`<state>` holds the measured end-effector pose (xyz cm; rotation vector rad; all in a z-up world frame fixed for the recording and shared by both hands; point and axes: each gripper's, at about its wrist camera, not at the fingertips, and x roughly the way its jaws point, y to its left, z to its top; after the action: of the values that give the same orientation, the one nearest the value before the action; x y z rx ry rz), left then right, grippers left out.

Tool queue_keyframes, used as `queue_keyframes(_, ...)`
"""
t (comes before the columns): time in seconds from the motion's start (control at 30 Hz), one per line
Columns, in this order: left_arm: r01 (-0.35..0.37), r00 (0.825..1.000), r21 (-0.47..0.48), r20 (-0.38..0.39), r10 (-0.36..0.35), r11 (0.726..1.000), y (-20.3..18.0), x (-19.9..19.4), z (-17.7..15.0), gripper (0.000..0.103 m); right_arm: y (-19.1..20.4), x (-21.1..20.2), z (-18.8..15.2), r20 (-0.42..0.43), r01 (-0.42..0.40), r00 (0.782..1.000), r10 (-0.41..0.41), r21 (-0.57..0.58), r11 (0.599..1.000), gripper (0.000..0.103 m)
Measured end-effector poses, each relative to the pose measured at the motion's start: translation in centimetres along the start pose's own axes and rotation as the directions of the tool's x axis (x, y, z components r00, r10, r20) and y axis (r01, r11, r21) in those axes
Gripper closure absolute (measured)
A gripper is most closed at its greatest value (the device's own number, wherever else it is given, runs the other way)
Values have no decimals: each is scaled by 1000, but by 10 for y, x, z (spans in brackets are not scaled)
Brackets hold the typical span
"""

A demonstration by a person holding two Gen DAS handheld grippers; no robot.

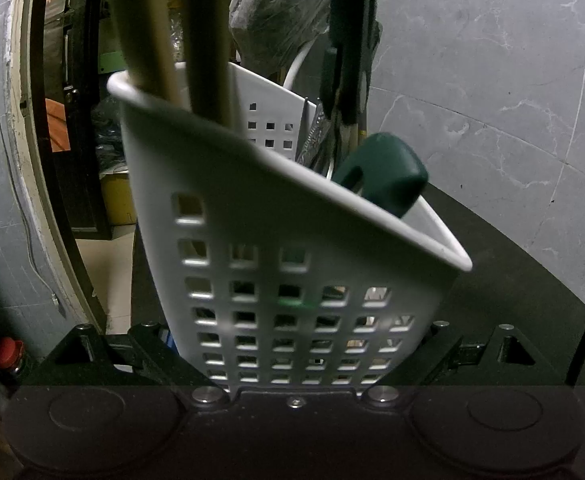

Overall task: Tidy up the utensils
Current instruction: 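Carry the hanging scissors with the right tool above the holder, then lower the scissors blades-first into the holder and open the right tool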

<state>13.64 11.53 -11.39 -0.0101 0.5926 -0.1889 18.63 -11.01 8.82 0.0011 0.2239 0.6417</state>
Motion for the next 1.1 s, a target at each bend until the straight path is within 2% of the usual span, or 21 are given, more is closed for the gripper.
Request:
queue_keyframes(0.53,-3,1000,-3,0,3,1000,0,0,0,10,6,-3,-10,-43,-2,999,1,-24,1000,63)
queue_keyframes(0.8,-3,1000,-2,1,3,1000,0,0,0,10,9,-4,-12,-63,5,998,-7,-39,999,56)
queue_keyframes(0.93,0,1000,-1,1,0,1000,0,0,0,10,8,-6,-10,-49,10,999,-12,-38,999,46)
queue_keyframes(1.1,-2,1000,1,3,2,1000,0,-1,-1,10,7,-7,-8,-50,12,999,-14,-42,999,45)
